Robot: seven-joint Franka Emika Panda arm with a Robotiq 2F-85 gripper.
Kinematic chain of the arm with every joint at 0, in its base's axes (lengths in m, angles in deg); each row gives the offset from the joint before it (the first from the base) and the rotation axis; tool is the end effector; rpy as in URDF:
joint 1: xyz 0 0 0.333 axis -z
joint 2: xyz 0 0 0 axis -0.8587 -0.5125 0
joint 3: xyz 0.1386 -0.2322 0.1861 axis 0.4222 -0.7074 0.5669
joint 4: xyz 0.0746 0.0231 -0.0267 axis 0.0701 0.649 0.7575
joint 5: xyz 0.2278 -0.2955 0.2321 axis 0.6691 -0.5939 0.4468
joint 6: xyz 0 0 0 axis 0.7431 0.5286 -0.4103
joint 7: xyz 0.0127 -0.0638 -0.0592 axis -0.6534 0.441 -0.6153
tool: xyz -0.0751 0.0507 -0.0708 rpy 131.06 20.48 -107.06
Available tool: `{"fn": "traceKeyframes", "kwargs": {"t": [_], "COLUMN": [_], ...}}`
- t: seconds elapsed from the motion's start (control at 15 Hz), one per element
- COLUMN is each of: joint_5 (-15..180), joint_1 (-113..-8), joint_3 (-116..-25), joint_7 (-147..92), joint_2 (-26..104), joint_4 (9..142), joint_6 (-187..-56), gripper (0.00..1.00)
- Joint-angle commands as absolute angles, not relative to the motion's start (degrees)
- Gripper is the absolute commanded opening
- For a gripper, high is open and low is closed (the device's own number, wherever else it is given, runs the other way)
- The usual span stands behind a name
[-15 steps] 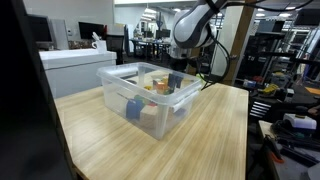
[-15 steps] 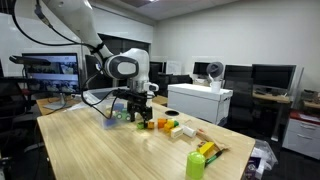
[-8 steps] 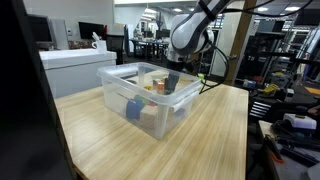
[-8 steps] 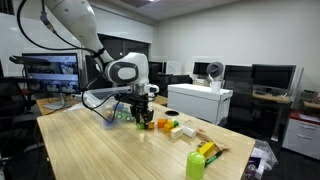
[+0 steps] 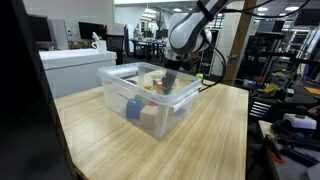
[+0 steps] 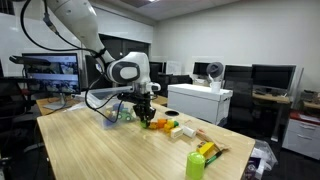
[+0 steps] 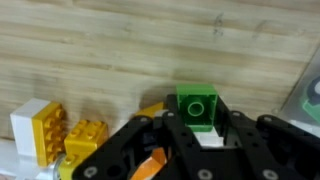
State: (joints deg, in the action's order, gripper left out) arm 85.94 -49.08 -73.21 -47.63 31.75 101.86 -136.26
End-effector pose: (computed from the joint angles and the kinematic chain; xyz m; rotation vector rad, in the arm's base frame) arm 0.6100 -0.1799 0.2048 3.0696 -0.0279 0.1615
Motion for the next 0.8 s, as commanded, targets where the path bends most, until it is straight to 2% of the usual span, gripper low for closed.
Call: {"fn": "traceKeyframes", "kwargs": {"t": [0.0, 0.47, 0.73], "joint_5": [83.8, 84.6, 89.5], "joint_1": [-50.4, -53.0, -53.4], "joint_3": [-73.0, -70.8, -68.6], "joint_7": [-44.4, -43.8, -48.3], "joint_2": [37.1, 45.4, 48.8], "joint_4": [100.3, 96.1, 99.1], "joint_6": [-133.2, -127.2, -124.4], "gripper": [0.12, 0.11, 0.11]}}
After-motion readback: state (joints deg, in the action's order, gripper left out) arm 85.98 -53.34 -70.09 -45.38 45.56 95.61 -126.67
